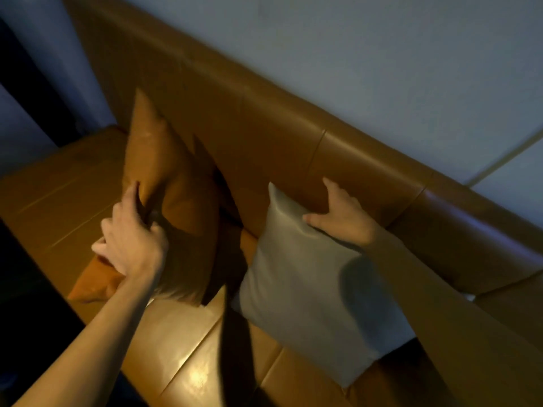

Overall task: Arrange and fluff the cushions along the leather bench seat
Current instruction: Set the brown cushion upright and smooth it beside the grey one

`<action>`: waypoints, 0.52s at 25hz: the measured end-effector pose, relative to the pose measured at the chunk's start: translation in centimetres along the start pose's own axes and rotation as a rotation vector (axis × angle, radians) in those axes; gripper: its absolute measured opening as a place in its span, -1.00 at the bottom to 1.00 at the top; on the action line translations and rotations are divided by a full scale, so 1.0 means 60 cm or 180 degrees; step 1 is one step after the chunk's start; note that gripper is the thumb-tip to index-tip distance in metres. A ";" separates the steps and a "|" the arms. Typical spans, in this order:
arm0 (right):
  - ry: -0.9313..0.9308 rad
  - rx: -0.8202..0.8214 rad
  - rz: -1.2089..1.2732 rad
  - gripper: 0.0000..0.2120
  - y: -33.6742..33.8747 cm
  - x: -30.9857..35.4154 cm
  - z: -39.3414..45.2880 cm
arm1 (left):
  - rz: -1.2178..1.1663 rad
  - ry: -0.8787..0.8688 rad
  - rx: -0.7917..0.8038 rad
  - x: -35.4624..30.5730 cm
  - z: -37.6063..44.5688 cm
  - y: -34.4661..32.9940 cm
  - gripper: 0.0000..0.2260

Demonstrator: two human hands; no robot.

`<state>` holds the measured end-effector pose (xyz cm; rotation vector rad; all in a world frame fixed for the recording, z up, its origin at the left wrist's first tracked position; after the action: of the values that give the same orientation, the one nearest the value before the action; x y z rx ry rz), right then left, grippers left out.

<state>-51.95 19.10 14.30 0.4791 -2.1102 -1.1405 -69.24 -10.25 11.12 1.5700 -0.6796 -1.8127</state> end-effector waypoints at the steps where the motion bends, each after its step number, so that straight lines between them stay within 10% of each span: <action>1: 0.0232 -0.0246 0.0114 -0.13 0.003 0.039 0.002 | 0.0183 -0.0292 0.0042 -0.004 0.014 0.015 -0.38; 7: 0.0959 -0.0243 0.0380 -0.02 -0.060 0.227 0.021 | 0.1121 -0.2260 0.0810 -0.010 0.070 0.047 -0.52; 13: 0.1017 -0.0337 -0.1098 -0.10 -0.131 0.234 0.046 | 0.1194 -0.2736 0.1024 -0.013 0.082 0.036 -0.67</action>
<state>-63.76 8.03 12.17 0.9357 -1.7232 -1.2614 -73.76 -11.23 14.01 0.6787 -1.5958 -2.1045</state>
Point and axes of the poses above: each hand's wrist, its own z-axis towards the middle knuckle, its own y-axis out of the back of the hand, x = y × z, the point moved 4 cm from there along z, towards the middle knuckle, and after that the axes turned 5 degrees about -z, right-handed, at the moved point
